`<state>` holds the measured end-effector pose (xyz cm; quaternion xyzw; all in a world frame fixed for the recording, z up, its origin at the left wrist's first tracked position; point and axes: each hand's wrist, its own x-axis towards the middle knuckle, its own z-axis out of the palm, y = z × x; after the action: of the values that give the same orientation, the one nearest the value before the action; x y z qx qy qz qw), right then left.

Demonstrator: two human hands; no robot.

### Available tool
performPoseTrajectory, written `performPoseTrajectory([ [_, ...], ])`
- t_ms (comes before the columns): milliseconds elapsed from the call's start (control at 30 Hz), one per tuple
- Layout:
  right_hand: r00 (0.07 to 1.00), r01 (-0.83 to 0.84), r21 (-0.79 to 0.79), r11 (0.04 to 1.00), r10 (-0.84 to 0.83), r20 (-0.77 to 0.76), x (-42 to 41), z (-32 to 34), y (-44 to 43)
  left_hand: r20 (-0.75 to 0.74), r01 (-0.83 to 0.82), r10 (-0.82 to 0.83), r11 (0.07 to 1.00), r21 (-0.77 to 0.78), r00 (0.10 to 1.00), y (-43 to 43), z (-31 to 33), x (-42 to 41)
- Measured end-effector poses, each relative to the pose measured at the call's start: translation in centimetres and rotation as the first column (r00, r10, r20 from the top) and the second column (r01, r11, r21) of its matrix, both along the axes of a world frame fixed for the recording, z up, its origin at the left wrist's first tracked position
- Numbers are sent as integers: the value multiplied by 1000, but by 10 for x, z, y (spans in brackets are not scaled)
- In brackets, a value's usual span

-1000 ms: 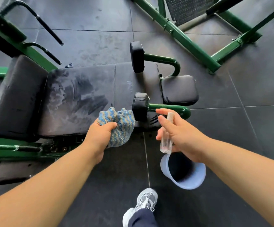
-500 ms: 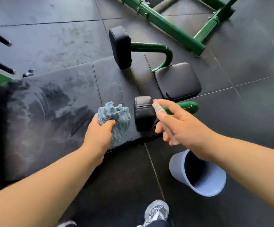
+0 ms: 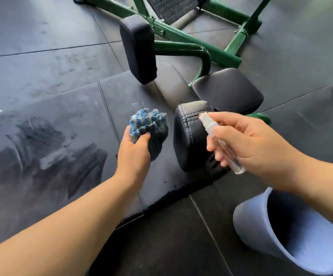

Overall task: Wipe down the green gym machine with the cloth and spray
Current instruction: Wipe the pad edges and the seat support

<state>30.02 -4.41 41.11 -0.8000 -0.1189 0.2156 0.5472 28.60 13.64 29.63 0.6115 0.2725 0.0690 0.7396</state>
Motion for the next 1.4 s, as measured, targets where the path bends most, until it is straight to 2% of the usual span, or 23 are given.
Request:
performPoseTrajectory([
  [100, 998, -28, 65, 997, 31, -47, 3, -2, -7, 104, 5, -1, 999, -39, 995, 1, -14, 11],
  [234, 996, -20, 143, 989, 33, -87, 4, -5, -7, 145, 61, -58, 998, -16, 988, 1, -24, 18],
  [334, 998, -62, 127, 990, 64, -6, 5, 4, -6, 154, 93, -95, 995, 20, 984, 2, -19, 20],
  [467, 989, -99, -114, 989, 111, 101, 13, 16, -9, 184, 88, -93, 996, 34, 979, 3, -4, 22],
  [567, 961, -82, -366, 927, 171, 219, 23, 22, -6, 209, 88, -92, 996, 29, 973, -2, 2, 21],
  [634, 939, -66, -463, 884, 212, 272, 27, 26, -1, 224, 70, -69, 998, 2, 972, -4, 4, 20],
  [867, 886, 46, -551, 833, 221, 408, 13, 18, 11, 235, -29, 77, 979, -199, 969, -6, -9, 5],
  [967, 776, 157, -556, 816, 247, 581, -14, -8, 23, 251, -14, 95, 952, -306, 963, -4, -17, -3],
  [1034, 639, 299, -617, 728, 327, 696, -36, -25, 29, 250, 18, 80, 930, -366, 965, -7, -21, -9],
  [1101, 553, 402, -700, 590, 453, 699, -48, -51, 36, 226, 44, 54, 912, -408, 973, -1, -37, -19],
  [1234, 499, 519, -741, 426, 553, 667, -50, -79, 36, 140, 24, 51, 875, -483, 989, 8, -61, -17],
  [1334, 469, 527, -769, 362, 631, 618, -50, -78, 38, 132, 48, 27, 846, -531, 991, 5, -63, -10],
  [1401, 465, 508, -786, 351, 657, 594, -51, -75, 42, 134, 85, -14, 838, -539, 991, -1, -66, -10],
])
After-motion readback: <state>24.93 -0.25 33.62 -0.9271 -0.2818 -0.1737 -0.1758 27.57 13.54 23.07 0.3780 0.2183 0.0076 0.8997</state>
